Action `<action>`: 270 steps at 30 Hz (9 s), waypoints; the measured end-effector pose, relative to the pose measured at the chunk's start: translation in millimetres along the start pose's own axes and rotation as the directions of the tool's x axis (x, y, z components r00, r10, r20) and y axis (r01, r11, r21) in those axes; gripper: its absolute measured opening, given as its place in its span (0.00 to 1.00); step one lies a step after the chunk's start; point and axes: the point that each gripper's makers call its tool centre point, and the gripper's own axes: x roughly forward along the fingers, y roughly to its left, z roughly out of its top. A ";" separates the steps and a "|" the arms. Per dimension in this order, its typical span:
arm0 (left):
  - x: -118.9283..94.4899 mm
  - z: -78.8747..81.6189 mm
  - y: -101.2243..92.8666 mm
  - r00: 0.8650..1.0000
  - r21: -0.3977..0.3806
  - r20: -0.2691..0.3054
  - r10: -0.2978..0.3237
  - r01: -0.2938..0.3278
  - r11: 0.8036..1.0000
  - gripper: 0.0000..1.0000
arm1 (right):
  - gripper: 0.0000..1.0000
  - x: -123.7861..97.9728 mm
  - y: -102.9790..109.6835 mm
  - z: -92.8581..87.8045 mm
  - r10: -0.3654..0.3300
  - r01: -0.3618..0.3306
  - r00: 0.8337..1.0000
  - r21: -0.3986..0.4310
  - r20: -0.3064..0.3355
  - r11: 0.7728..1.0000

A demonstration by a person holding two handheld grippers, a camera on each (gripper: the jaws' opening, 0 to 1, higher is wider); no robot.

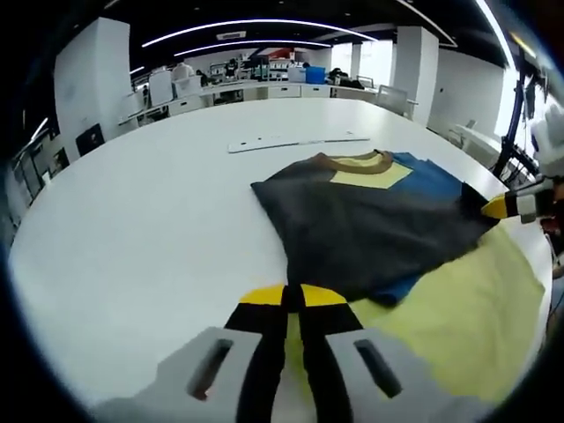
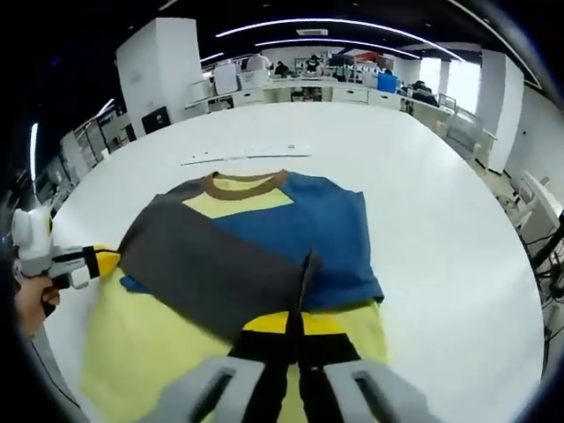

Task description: Fold the garment on the visible template until the final outline fits inside the template.

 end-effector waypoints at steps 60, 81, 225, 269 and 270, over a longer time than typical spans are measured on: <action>-121.1 -68.7 -28.0 0.976 0.210 -0.037 -0.213 0.216 0.954 0.89 | 0.93 -109.9 -4.0 -107.7 0.253 -0.258 0.966 -0.197 -0.051 0.946; -154.0 -115.1 -44.5 0.964 0.170 -0.105 -0.244 0.259 0.951 0.71 | 0.67 -126.1 -17.7 -156.7 0.206 -0.221 0.971 -0.132 -0.117 0.966; -224.4 -107.8 -42.3 0.908 0.060 -0.322 -0.267 0.301 0.952 0.00 | 0.00 -176.5 -17.4 -136.5 0.163 -0.207 0.965 -0.219 -0.203 0.953; -147.0 60.9 5.3 0.995 0.084 0.014 -0.101 0.100 0.991 0.00 | 0.00 -122.1 -28.6 51.3 0.117 -0.080 0.986 -0.279 0.117 0.957; -144.8 63.8 6.3 0.995 0.077 0.019 -0.099 0.097 0.992 0.00 | 0.00 -120.6 -29.1 53.6 0.115 -0.078 0.986 -0.276 0.120 0.958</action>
